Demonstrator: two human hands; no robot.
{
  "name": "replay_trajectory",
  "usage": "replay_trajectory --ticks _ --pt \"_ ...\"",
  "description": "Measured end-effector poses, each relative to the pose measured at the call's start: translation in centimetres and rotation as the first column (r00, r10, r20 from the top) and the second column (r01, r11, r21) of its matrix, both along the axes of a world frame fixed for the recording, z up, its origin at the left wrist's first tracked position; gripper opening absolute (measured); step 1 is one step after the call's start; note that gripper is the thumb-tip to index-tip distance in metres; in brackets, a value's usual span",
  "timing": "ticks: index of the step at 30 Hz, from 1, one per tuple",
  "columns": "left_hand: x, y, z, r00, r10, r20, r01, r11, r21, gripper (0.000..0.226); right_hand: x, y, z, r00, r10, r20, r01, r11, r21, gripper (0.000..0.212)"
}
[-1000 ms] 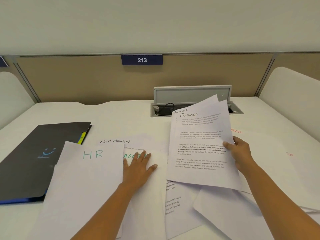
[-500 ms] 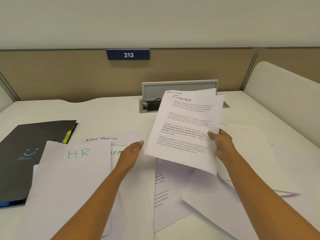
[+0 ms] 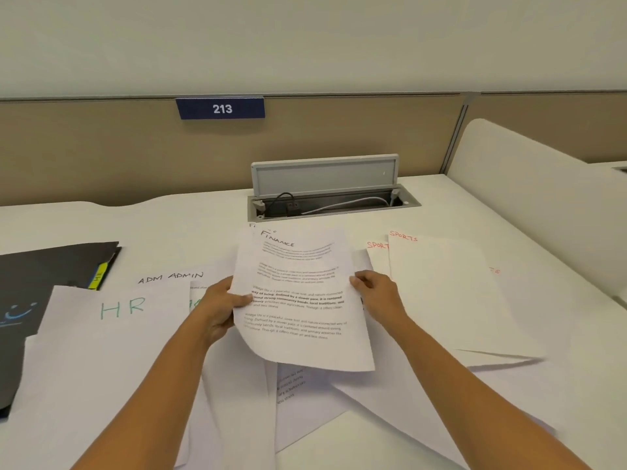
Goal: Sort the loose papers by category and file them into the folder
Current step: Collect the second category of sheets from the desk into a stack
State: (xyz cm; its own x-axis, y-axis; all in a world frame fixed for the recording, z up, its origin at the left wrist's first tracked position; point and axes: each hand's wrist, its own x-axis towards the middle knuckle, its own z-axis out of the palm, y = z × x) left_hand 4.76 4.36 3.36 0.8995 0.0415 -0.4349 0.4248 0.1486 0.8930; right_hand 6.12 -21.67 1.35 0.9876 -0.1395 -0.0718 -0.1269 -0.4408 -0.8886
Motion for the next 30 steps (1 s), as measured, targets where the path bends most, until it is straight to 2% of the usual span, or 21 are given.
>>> replay_trajectory --ticks 2,3,5,6,8,11,17,20,25,30 --pt "-0.4 -0.3 -0.4 0.998 0.066 0.013 -0.065 0.998 -0.021 0.046 -0.2 -1.5 -0.4 0.997 -0.014 0.075 0.034 0.961 -0.274 0.029" --pt "-0.5 -0.4 -0.6 0.996 0.090 0.020 -0.090 0.996 -0.029 0.047 -0.2 -2.4 -0.8 0.998 0.002 0.067 0.026 0.909 -0.416 0.035" --pt "-0.9 -0.4 -1.0 0.992 0.123 0.028 -0.122 0.992 -0.038 0.047 -0.3 -4.1 -1.3 0.998 0.042 -0.048 -0.063 0.744 -0.665 0.050" --pt "-1.0 -0.4 -1.2 0.991 0.134 0.028 -0.133 0.990 -0.042 0.047 -0.4 -4.8 -1.5 0.993 0.038 -0.110 -0.106 0.691 -0.715 0.056" --pt "-1.2 -0.4 -1.7 0.988 0.152 0.024 -0.151 0.987 -0.048 0.048 -0.8 -5.7 -1.4 0.987 0.016 -0.161 -0.124 0.716 -0.687 0.058" --pt "-1.4 -0.7 -1.9 0.987 0.159 0.028 -0.157 0.986 -0.051 0.047 -1.1 -6.5 -1.1 0.992 0.024 -0.125 -0.102 0.736 -0.670 0.050" --pt "-1.4 -1.6 -1.7 0.984 0.173 0.038 -0.170 0.983 -0.062 0.045 -1.5 -6.7 -1.0 0.987 0.061 -0.148 -0.151 0.652 -0.743 0.049" --pt "-1.4 -1.8 -1.5 0.983 0.179 0.048 -0.175 0.981 -0.078 0.045 -1.4 -6.3 -1.6 0.990 0.082 -0.116 -0.142 0.609 -0.780 0.040" --pt "-1.6 -1.6 -0.3 0.977 0.194 0.088 -0.181 0.973 -0.141 0.044 -0.9 -5.6 -1.8 0.989 0.130 -0.076 -0.133 0.521 -0.843 0.039" --pt "-1.8 -0.7 0.7 0.962 0.241 0.127 -0.215 0.958 -0.192 0.045 -0.4 -4.2 -2.1 0.980 0.165 -0.111 -0.190 0.616 -0.765 0.041"
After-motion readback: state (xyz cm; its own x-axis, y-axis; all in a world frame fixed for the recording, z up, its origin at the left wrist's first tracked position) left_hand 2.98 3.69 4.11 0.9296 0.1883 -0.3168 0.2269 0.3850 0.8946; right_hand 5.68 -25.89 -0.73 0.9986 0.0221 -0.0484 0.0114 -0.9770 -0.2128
